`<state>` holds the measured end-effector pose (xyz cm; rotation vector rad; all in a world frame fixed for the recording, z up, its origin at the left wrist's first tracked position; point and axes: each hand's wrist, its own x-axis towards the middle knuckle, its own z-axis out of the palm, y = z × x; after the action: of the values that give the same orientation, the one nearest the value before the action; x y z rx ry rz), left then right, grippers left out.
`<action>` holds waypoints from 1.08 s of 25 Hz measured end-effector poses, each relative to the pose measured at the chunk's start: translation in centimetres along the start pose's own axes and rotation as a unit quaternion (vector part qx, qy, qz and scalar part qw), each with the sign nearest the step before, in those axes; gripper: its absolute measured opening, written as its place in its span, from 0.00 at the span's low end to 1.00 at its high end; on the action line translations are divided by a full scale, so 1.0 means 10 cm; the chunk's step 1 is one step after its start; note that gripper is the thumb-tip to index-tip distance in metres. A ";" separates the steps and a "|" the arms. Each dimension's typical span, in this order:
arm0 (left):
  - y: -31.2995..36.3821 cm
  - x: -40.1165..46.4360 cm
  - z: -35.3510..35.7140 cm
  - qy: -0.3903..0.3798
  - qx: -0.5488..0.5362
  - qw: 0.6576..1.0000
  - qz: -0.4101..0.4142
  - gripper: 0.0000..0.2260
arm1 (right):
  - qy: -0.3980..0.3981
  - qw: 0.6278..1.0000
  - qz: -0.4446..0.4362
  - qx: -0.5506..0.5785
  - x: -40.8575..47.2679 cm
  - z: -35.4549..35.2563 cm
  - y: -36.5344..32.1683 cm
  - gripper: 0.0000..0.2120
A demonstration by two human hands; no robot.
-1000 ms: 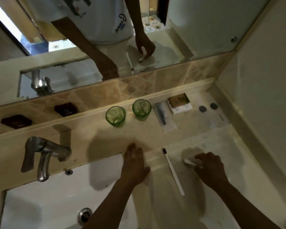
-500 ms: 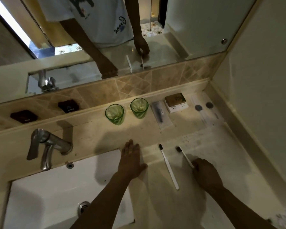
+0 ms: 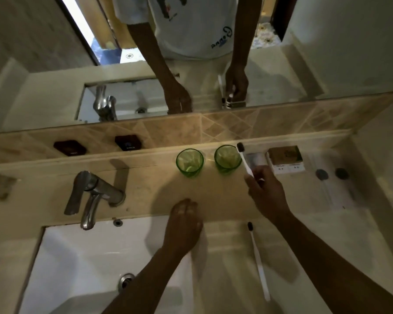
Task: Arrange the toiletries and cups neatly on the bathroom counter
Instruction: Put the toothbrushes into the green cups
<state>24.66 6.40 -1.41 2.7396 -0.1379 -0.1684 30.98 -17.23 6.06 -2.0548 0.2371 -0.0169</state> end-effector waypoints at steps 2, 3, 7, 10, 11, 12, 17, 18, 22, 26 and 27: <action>-0.19 0.16 -0.04 0.086 0.023 0.996 -0.006 0.24 | 0.017 0.999 -0.050 -0.011 0.15 0.05 -0.12 0.04; -0.27 0.26 -0.05 0.096 0.038 0.995 -0.015 0.28 | 0.028 0.997 -0.066 -0.019 0.21 0.06 -0.16 0.05; -0.51 0.70 0.04 -0.014 0.068 0.989 -0.131 0.44 | 0.059 0.993 -0.103 -0.010 0.36 0.05 -0.24 0.09; -0.51 0.87 0.15 -0.034 0.101 0.986 -0.131 0.45 | 0.121 0.987 -0.102 0.010 0.43 0.04 -0.28 0.07; -0.49 0.89 0.20 -0.038 0.108 0.985 -0.130 0.45 | 0.141 0.985 -0.094 0.023 0.47 0.05 -0.29 0.07; -0.49 0.90 0.25 -0.029 0.115 0.985 -0.128 0.45 | 0.156 0.983 -0.087 0.033 0.51 0.07 -0.29 0.06; -0.51 0.89 0.35 0.013 0.130 0.984 -0.123 0.44 | 0.151 0.987 -0.018 0.043 0.71 0.25 -0.20 0.09; -0.52 0.89 0.36 0.019 0.130 0.984 -0.121 0.44 | 0.146 0.989 0.001 0.031 0.74 0.27 -0.17 0.10; -0.50 0.89 0.36 0.032 0.130 0.984 -0.116 0.44 | 0.151 0.986 0.023 0.065 0.77 0.28 -0.13 0.09; -0.50 0.87 0.35 0.036 0.133 0.984 -0.112 0.44 | 0.187 0.964 0.070 0.172 0.72 0.15 -0.10 0.06; -0.49 0.87 0.34 0.031 0.135 0.984 -0.114 0.44 | 0.186 0.960 0.082 0.194 0.72 0.11 -0.10 0.04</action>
<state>33.17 8.62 -7.29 3.0238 0.1842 -0.1333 38.29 -17.03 5.79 -1.6227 0.5909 -0.3261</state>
